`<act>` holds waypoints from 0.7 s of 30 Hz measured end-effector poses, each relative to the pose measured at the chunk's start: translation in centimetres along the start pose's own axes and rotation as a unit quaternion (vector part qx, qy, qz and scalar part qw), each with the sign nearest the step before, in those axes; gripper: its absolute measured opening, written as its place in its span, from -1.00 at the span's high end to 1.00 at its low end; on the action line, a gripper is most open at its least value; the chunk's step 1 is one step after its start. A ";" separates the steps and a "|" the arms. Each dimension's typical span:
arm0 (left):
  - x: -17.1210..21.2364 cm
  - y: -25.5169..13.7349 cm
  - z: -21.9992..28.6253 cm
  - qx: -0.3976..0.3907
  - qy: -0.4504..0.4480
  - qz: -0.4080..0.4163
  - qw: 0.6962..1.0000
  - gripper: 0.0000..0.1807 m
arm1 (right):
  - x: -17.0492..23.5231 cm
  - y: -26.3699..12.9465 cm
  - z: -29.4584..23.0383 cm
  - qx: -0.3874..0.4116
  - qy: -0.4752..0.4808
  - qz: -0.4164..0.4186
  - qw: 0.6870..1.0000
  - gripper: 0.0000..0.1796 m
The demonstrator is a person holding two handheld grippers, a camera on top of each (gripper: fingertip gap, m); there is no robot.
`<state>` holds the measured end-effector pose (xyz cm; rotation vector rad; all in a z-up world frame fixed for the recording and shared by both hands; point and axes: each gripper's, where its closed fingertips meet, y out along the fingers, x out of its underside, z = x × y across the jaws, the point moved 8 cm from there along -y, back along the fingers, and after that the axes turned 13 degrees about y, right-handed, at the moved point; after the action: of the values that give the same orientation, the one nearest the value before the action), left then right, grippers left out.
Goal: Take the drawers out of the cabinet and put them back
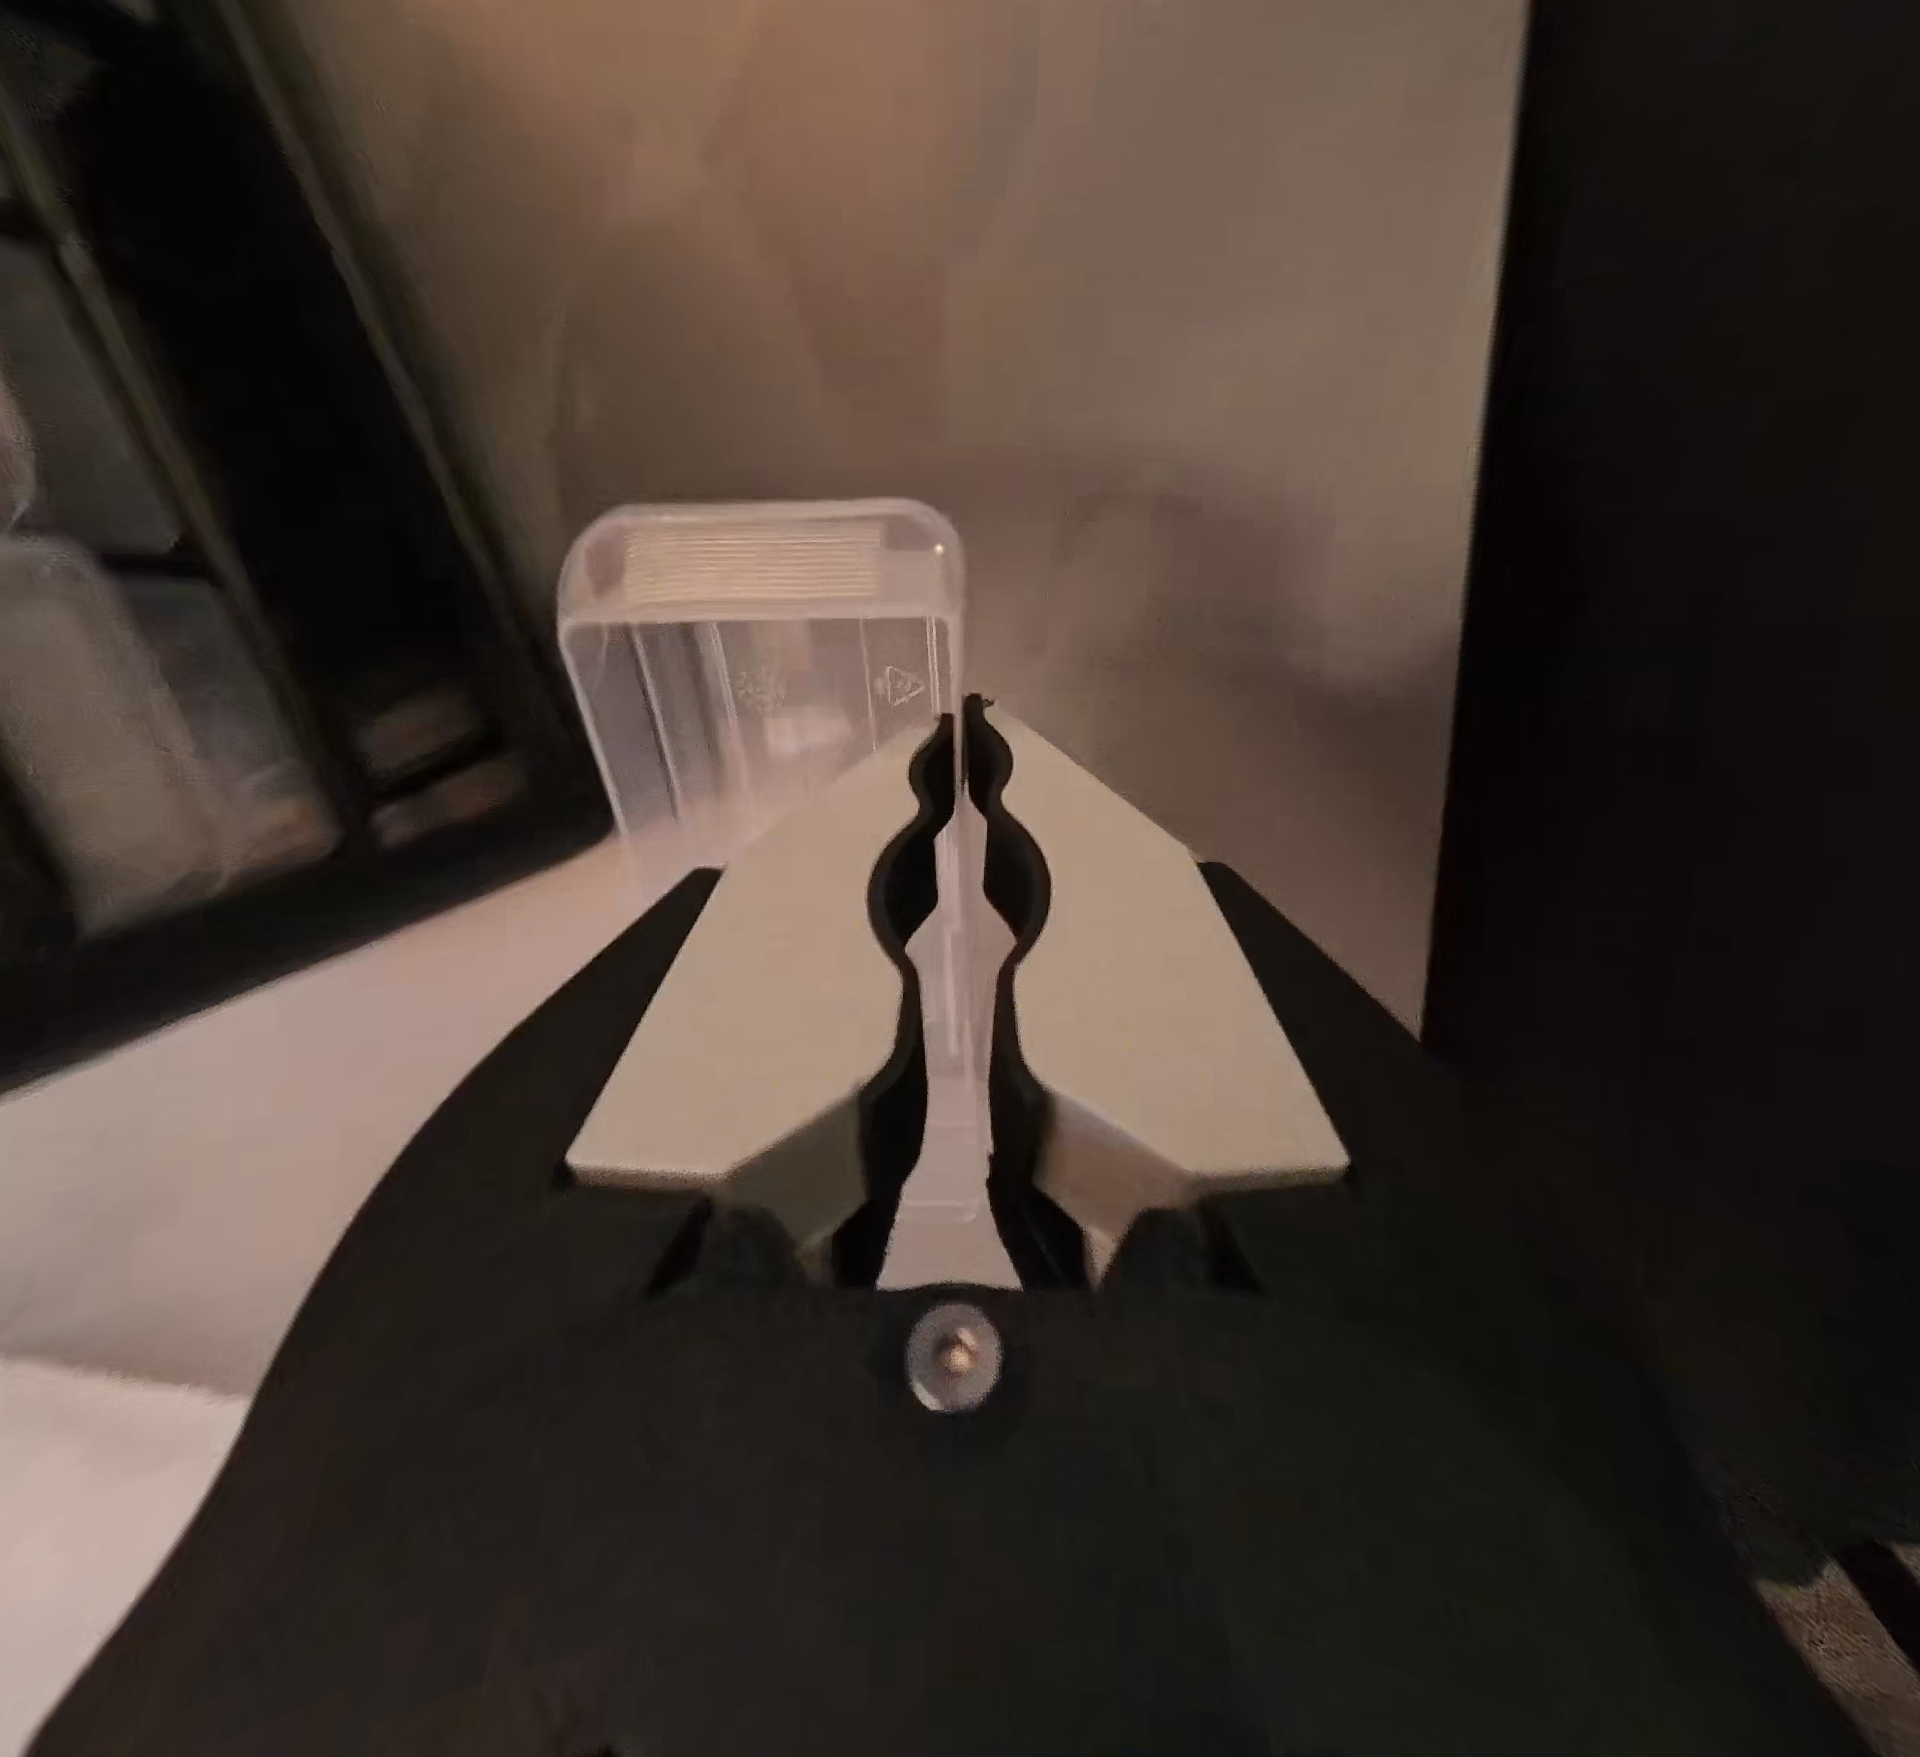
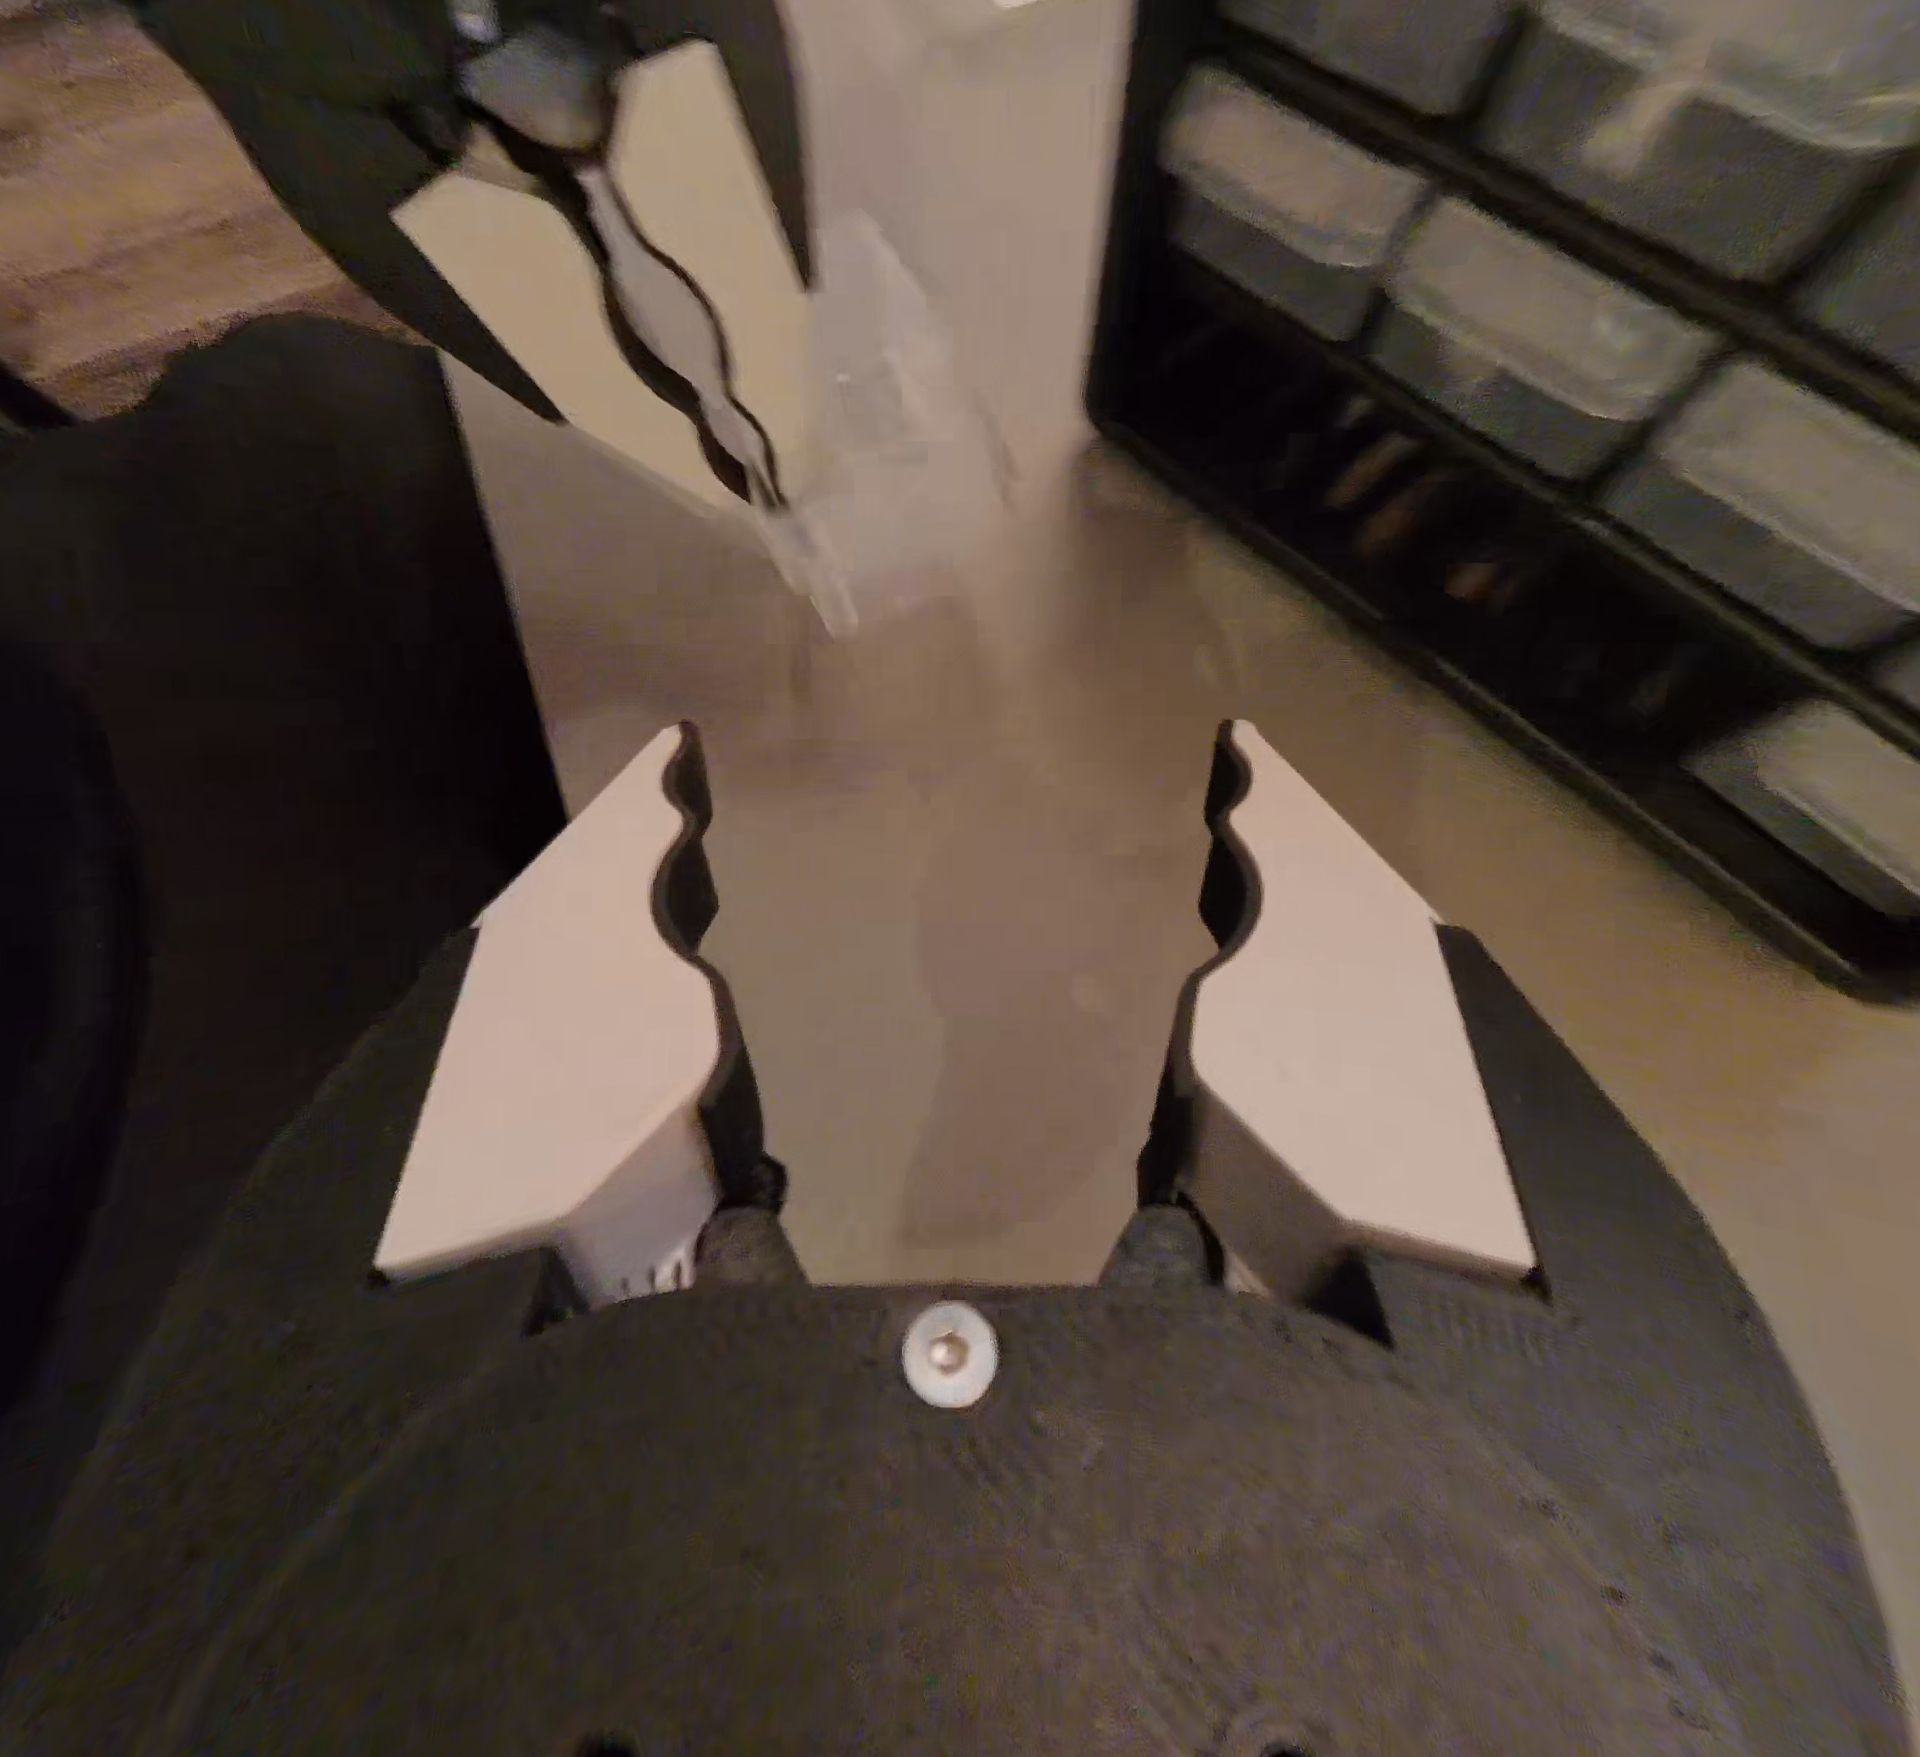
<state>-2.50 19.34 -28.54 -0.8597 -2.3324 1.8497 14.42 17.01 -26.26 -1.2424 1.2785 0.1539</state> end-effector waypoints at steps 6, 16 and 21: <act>-2.2 2.7 1.5 0.031 0.029 0.014 0.999 1.00 | 2.5 4.6 -1.5 -0.024 -0.072 -0.065 0.995 -0.10; -1.0 -1.8 1.1 0.046 0.043 0.085 0.994 0.71 | 1.8 7.4 -3.2 -0.041 -0.079 -0.095 0.991 -0.08; 1.0 -5.0 -1.2 -0.020 0.010 0.101 0.995 0.79 | 2.0 8.6 -3.4 -0.009 -0.082 -0.127 0.988 0.23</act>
<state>-4.84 20.22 -23.94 -1.1516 -2.3554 1.8612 7.05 16.89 -32.28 -1.3680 0.9700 0.0827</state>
